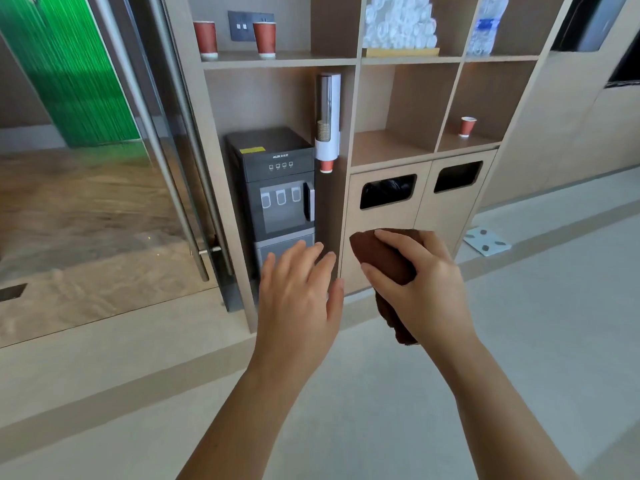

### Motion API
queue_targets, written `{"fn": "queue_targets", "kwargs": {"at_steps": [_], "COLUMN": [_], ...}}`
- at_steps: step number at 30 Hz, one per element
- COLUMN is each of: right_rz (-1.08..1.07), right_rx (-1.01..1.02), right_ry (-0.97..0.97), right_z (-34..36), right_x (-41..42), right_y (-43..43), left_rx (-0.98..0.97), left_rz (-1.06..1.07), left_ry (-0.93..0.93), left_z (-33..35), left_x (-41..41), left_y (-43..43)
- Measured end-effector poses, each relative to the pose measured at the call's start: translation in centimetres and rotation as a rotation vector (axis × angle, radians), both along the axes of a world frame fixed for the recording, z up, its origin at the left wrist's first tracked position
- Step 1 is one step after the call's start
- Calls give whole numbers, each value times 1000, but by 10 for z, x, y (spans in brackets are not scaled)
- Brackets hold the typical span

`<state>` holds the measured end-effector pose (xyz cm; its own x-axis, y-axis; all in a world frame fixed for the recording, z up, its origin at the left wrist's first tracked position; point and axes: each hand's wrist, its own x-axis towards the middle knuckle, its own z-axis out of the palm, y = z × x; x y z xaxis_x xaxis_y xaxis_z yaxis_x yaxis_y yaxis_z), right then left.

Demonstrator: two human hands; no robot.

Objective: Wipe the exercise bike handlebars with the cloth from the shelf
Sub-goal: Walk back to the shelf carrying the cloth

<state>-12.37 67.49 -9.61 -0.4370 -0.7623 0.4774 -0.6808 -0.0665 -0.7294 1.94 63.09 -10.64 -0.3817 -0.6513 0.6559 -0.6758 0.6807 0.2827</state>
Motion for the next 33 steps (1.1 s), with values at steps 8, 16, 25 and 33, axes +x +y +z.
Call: {"fn": "queue_targets", "kwargs": {"at_steps": [8, 16, 25, 33], "right_rz": [20, -14, -45, -26], "right_rx": [2, -68, -84, -137], "right_ry": [77, 143, 181, 214], "right_z": [11, 22, 58, 88], "right_x": [-51, -88, -130, -175], "right_y": [-149, -319, -480, -584], "left_rx": [-37, -99, -152, -199], "left_rz": [45, 22, -11, 21], "left_ry": [24, 56, 48, 52], "left_z": [6, 17, 59, 85], "left_x": [-50, -89, -129, -167], "left_y": [-141, -315, -486, -587]}}
